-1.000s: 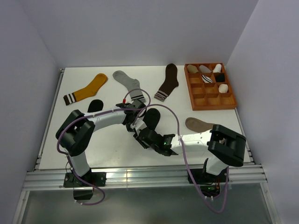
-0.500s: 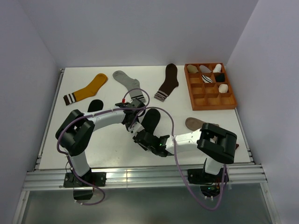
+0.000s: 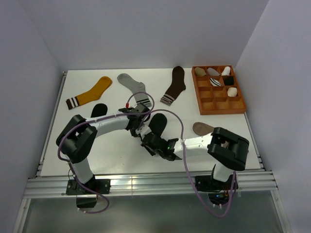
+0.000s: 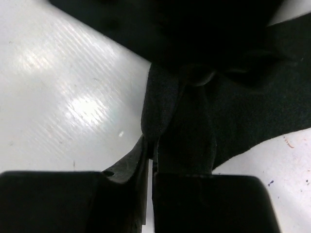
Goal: Roll the socks
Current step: Roll the sock at the center of the board.
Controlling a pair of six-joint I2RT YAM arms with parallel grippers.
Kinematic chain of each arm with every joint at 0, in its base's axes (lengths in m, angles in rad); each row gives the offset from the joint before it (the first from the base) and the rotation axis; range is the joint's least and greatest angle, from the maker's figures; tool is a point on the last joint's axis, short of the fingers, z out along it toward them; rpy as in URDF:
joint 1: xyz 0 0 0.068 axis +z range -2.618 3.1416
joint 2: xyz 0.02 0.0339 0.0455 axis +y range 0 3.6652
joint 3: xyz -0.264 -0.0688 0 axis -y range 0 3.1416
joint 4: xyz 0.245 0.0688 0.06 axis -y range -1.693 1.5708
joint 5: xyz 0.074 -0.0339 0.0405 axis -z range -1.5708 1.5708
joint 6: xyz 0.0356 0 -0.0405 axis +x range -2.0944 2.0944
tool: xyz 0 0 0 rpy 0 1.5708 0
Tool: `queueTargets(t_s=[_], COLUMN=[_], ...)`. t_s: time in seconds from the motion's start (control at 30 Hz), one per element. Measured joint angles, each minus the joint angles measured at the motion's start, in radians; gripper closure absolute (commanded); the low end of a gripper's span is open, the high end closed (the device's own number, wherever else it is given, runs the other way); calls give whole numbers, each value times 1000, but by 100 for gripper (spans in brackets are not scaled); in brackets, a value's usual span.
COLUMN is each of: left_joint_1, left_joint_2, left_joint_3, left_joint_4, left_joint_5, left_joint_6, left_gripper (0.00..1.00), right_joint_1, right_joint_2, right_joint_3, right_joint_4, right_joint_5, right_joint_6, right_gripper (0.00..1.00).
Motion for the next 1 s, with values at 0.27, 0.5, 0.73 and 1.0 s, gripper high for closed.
queueTargets(t_s=[0.27,0.5,0.73,1.0], left_joint_1=[-2,-1,-1,-44], left_joint_2=[-119,-270,-364,-347], left_joint_3=[-122,-223,-328,-356], left_joint_4=[50,121,254,349], left_joint_5=[-21,-40,-29,6], left_joint_6=[-98,-214,-301,-336], left_gripper=[49,30,31,37], right_joint_1=[-231,-402,-531,-605], right_joint_2=[-69,-69,-14,77], right_joint_3=[-19,-63,-124,-184], right_joint_4=[-63,-35,85,272], right_joint_5=[-370,-683,-954,-1135], right_joint_6=[74,166,294,470], right_gripper=[100,100,100,100])
